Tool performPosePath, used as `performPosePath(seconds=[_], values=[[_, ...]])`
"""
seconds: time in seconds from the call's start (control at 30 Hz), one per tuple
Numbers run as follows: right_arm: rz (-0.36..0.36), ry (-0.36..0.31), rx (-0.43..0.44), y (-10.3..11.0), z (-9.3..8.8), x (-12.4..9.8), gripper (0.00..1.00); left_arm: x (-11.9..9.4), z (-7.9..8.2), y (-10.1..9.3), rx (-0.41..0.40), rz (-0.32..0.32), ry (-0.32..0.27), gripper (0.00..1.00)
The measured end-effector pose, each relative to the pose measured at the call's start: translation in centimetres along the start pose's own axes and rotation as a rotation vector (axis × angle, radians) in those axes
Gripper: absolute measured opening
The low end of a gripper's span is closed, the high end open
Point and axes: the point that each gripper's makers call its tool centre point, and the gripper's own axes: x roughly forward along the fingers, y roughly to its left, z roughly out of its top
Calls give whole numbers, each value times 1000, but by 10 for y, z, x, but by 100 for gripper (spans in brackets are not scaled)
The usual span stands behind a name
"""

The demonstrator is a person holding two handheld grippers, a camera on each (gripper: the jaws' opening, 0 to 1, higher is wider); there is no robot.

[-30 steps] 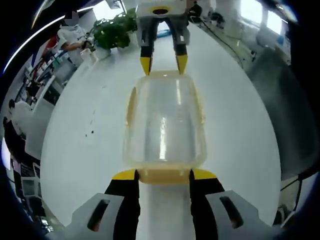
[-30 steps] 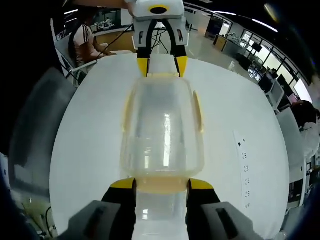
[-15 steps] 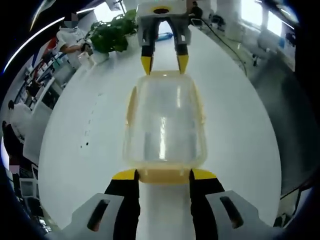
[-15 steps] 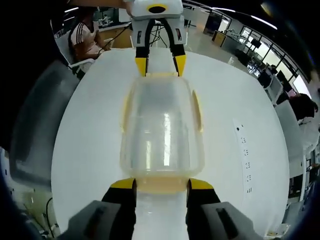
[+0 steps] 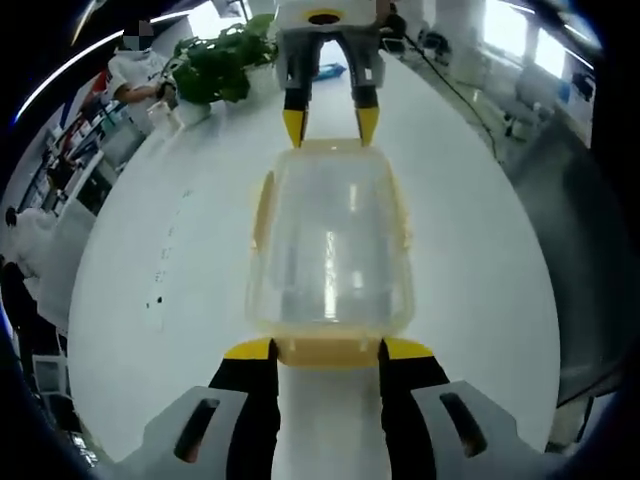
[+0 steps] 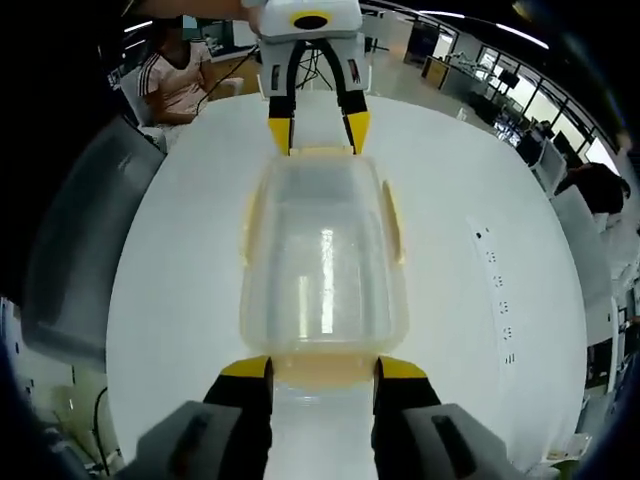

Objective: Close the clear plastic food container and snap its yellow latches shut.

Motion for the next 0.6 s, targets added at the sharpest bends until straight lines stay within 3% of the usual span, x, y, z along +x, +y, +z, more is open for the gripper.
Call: performPosePath(seconds=[0.43, 0.6], values=[[-3, 40, 17, 4, -30, -12, 36, 17, 27, -3, 13, -17, -18, 36], [-3, 45, 17, 2, -32, -11, 36, 21, 27, -1, 8, -19, -17, 36]])
